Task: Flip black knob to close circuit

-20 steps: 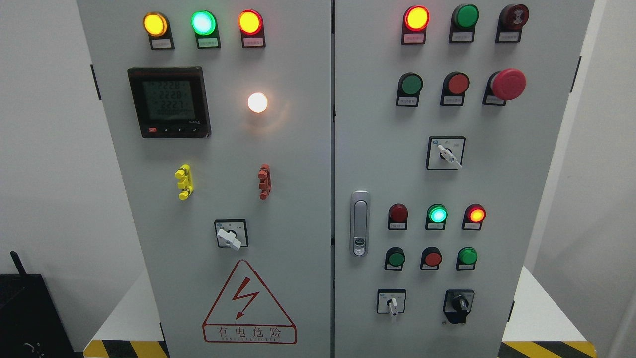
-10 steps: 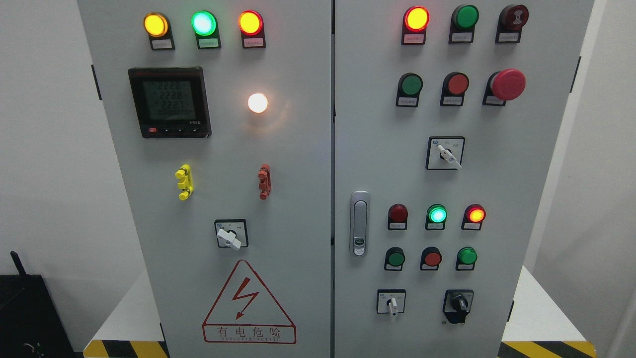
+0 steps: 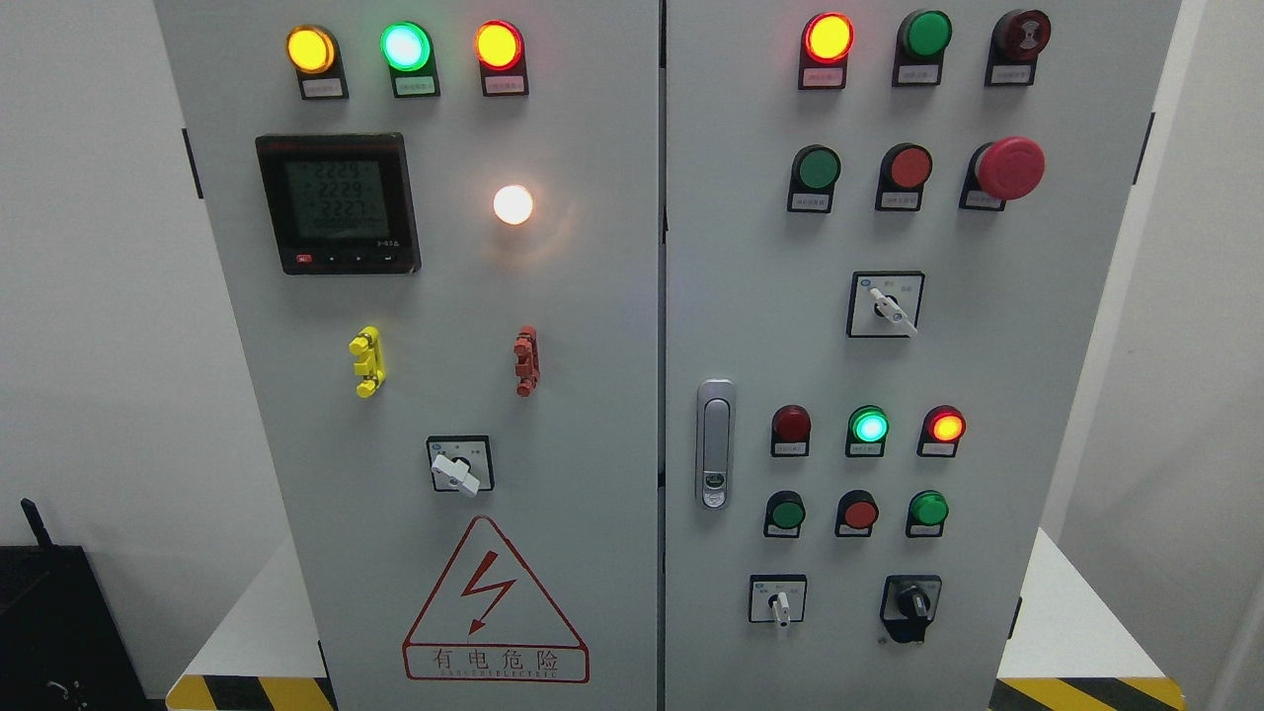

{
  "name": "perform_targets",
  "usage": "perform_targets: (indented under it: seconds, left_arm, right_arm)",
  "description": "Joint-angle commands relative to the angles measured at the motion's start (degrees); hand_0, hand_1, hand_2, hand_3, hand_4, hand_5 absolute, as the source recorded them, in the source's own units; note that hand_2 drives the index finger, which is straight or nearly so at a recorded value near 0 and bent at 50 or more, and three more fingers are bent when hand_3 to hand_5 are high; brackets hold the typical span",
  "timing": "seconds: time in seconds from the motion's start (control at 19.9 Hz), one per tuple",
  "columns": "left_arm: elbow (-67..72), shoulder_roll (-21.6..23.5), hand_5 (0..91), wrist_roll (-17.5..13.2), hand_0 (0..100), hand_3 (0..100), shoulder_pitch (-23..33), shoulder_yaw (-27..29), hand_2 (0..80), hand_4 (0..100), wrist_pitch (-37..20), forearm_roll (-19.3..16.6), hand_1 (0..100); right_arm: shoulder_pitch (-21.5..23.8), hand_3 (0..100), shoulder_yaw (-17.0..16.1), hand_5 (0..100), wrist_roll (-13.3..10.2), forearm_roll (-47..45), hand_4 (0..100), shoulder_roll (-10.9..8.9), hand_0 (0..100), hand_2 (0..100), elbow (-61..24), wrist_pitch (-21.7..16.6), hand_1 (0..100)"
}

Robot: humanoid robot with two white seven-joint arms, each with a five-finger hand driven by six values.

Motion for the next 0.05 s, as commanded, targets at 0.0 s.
perform_targets:
  seconds: [0.0]
  left_arm:
    - [-0.05, 0.0, 0.0, 0.0, 12, 0, 0.05, 0.0, 0.0, 0, 0.05, 0.01, 56]
  right_arm:
    - [1.06, 0, -0.36, 0, 0.02, -0.74, 0, 1.39, 0, 0, -0.99, 0.0, 0]
